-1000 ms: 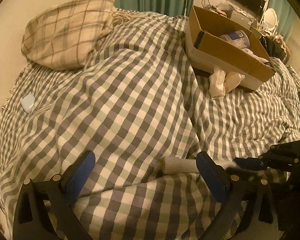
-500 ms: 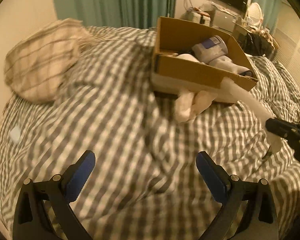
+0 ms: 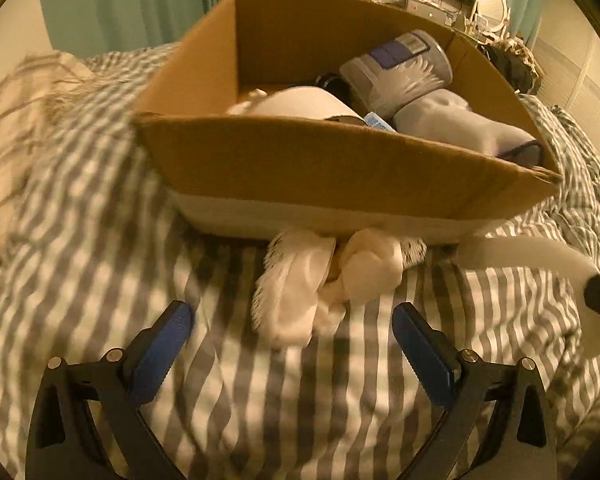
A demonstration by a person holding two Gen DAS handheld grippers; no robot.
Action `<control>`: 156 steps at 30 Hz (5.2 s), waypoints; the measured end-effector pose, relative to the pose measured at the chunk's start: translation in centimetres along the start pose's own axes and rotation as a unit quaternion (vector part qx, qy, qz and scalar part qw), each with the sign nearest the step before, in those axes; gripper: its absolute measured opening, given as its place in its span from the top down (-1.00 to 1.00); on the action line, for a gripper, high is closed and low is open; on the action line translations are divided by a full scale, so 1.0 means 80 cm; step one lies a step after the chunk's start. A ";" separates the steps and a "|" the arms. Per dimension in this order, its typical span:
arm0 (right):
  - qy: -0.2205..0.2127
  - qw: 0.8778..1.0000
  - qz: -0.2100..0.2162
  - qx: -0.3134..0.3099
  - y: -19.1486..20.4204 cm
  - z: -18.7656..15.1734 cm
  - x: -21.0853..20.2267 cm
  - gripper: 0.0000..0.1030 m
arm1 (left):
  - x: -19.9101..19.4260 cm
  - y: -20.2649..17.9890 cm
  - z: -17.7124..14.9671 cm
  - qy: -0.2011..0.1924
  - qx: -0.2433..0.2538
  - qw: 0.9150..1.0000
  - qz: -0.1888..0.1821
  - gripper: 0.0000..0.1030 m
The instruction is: Organize objects
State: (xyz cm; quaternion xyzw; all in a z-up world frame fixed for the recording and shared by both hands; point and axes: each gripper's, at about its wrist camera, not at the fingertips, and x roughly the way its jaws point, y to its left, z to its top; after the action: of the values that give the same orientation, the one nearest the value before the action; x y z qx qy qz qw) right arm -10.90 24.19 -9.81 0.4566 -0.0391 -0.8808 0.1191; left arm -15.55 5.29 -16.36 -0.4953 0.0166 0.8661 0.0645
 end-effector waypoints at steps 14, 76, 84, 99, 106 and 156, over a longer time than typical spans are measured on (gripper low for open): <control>0.000 1.000 -0.015 -0.024 0.014 -0.003 0.000 0.87 | -0.023 -0.007 -0.015 0.001 0.016 0.999 -0.047 0.61; -0.127 0.991 -0.022 -0.028 0.017 0.171 0.051 -0.16 | -0.061 0.004 0.149 -0.113 0.002 0.994 0.007 -0.49; -0.177 0.983 -0.053 0.011 0.009 0.161 -0.022 -0.64 | -0.136 0.021 0.147 -0.155 -0.017 0.988 0.019 -0.83; -0.284 0.954 -0.097 -0.005 0.055 0.092 -0.224 -0.99 | -0.333 0.004 0.067 -0.291 0.007 0.956 0.041 -1.00; -0.293 0.950 -0.104 -0.011 0.054 0.049 -0.254 -0.99 | -0.348 -0.003 0.022 -0.307 0.011 0.951 0.045 -1.00; -0.258 0.956 -0.128 -0.050 0.015 0.011 -0.150 -0.99 | -0.241 -0.022 -0.026 -0.261 -0.020 0.964 0.038 -1.00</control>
State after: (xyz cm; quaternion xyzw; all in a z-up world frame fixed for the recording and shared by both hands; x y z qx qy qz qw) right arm -4.77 25.91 0.47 0.2086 0.0350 -0.9773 0.0137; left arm -3.91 5.05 -0.75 -0.2527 0.0005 0.9672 0.0238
